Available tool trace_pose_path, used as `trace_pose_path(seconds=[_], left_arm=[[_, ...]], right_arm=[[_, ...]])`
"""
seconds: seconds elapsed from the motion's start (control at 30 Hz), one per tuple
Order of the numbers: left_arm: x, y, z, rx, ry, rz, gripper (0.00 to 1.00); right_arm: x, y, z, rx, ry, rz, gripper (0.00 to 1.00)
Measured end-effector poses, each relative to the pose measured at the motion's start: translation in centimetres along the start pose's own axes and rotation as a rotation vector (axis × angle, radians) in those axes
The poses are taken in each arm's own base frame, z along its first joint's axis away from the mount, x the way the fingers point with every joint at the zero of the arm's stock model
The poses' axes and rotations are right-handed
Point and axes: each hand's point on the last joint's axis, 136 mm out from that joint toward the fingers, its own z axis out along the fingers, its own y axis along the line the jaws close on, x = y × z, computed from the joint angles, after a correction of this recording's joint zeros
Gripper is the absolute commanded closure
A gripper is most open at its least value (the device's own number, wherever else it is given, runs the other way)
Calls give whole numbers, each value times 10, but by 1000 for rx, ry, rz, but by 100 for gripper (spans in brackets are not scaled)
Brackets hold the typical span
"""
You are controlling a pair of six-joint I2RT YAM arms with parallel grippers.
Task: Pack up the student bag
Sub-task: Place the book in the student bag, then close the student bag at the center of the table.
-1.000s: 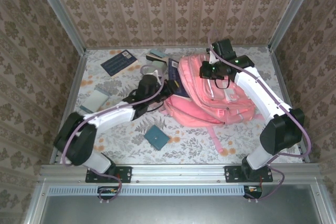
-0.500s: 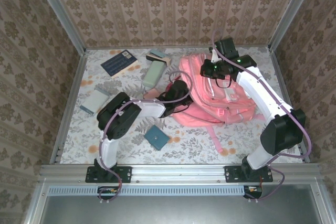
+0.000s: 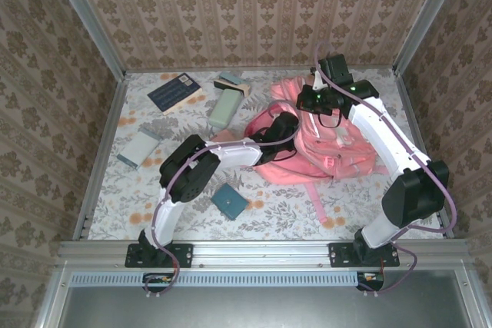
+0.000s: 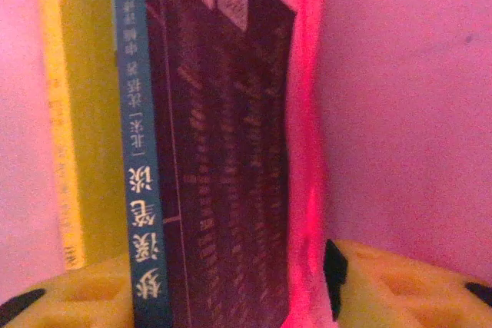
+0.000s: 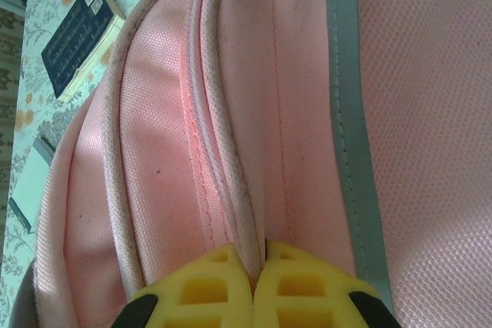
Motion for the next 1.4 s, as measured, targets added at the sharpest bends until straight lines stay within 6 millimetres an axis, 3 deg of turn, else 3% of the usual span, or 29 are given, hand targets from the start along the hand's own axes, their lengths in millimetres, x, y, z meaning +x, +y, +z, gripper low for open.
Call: trace_pose_path(seconds=[0.17,0.23,0.33,0.47,0.6,0.67,0.73,0.87,1.07,1.4], left_arm=[[7,17,-1,-87,21,32,29],[8,21,-3,-109,28,43,32],[8,25,-8,-143,27,66,55],[10,23,-9,-149,36,90,74],[16,11,-3,-112,68,88,69],[19,5,1,-93,88,85,60],[21,5,2,-89,97,81,51],[22,11,-1,-105,100,82,43],[23,41,-35,-212,118,91,34],[-18,44,-137,-344,14,182,30]], right_arm=[[4,-4,4,9,8,2,100],[5,-5,4,11,11,2,100],[5,-5,4,10,10,2,100],[6,-5,4,8,7,2,100],[6,-5,5,8,6,1,100],[5,-6,5,13,3,3,100],[4,-8,4,18,1,2,100],[4,-9,5,24,0,-4,98],[12,-11,11,23,13,-29,95],[39,-18,31,4,41,-72,89]])
